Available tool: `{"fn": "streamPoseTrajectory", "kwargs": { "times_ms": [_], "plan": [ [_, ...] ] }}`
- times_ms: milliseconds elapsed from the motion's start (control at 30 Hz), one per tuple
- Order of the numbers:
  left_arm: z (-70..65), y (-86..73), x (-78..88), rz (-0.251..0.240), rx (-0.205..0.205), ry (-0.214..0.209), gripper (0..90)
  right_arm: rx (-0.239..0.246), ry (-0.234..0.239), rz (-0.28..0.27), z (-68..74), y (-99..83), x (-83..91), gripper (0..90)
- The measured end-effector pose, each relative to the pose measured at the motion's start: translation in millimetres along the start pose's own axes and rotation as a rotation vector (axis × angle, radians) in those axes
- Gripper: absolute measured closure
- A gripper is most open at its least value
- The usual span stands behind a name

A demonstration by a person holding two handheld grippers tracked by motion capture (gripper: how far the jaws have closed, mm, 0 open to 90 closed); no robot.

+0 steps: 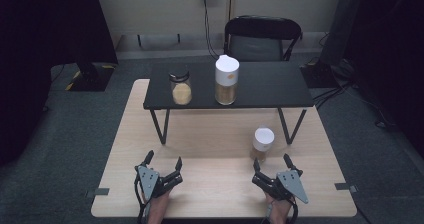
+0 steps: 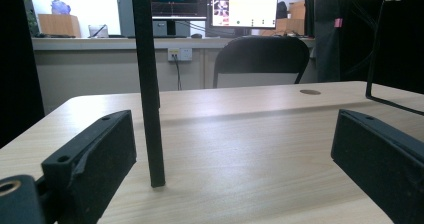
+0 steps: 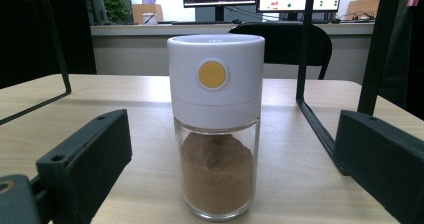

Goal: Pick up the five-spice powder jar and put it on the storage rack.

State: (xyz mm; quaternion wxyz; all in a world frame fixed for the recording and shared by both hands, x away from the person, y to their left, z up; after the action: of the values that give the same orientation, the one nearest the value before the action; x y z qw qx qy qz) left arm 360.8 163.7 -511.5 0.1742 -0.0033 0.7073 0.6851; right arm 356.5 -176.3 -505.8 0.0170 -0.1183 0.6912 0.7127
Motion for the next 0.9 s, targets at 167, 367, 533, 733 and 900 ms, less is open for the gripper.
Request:
{"fn": "streamPoseTrajectory", "kwargs": {
  "times_ms": [167,367,533,733,900],
  "plan": [
    [0.0,0.0,0.0,0.0,0.0,0.0,3.6,0.008,-0.01,-0.009,0.8,7.7,0.5,0.5],
    [0.0,0.0,0.0,0.0,0.0,0.0,3.6,0.007,0.003,-0.015,2.7,12.7,0.6,0.4],
    [0.0,0.0,0.0,0.0,0.0,0.0,3.6,0.008,0.022,-0.017,6.6,16.9,-0.7,0.0],
    [0.0,0.0,0.0,0.0,0.0,0.0,3.6,0.013,0.04,-0.012,9.3,21.0,-2.2,0.0],
    [0.0,0.0,0.0,0.0,0.0,0.0,3.6,0.021,0.048,-0.013,10.4,26.7,-6.0,0.0]
  ]
}}
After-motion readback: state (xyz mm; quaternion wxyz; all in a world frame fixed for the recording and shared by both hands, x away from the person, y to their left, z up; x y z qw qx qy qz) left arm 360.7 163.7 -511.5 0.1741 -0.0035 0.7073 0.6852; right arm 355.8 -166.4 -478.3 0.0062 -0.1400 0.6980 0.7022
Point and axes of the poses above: each handheld gripper's, and its own axes: x roughly backward along the jaws, y roughly out of its top, z roughly to its left, the point moved 6 cm from there along -x, roughly forward along the jaws, and after that the axes turned 14 degrees about -z, right-handed, at the moved point
